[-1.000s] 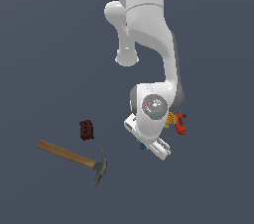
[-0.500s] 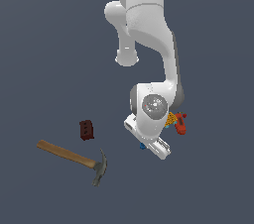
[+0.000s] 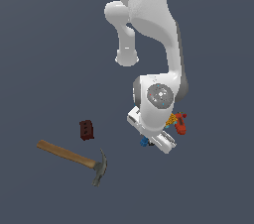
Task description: Pick up a designated object from a clutter of objects.
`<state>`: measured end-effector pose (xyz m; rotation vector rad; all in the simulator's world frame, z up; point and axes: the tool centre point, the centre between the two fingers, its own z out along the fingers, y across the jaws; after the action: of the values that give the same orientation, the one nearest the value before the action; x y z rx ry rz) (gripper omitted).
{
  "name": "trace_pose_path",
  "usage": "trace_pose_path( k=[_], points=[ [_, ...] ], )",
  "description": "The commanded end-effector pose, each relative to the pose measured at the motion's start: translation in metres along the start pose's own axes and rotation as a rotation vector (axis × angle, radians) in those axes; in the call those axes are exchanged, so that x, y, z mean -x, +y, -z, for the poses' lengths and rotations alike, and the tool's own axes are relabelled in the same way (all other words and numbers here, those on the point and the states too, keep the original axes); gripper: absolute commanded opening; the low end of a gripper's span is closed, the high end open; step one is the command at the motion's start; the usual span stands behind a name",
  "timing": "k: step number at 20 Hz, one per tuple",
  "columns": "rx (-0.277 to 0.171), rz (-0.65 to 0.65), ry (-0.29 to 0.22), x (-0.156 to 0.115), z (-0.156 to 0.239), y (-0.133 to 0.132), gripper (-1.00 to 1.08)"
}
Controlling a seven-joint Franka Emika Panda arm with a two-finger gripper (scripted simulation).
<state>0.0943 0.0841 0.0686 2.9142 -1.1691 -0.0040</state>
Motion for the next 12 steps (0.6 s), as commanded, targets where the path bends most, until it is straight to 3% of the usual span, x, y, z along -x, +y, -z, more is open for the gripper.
trace_pose_path(
  k=[1,12],
  points=[
    [-0.003,0.002,0.001,0.01,0.014,-0.001,-1.0],
    [-0.003,0.002,0.0,0.073,0.102,0.002,-1.0]
  ],
)
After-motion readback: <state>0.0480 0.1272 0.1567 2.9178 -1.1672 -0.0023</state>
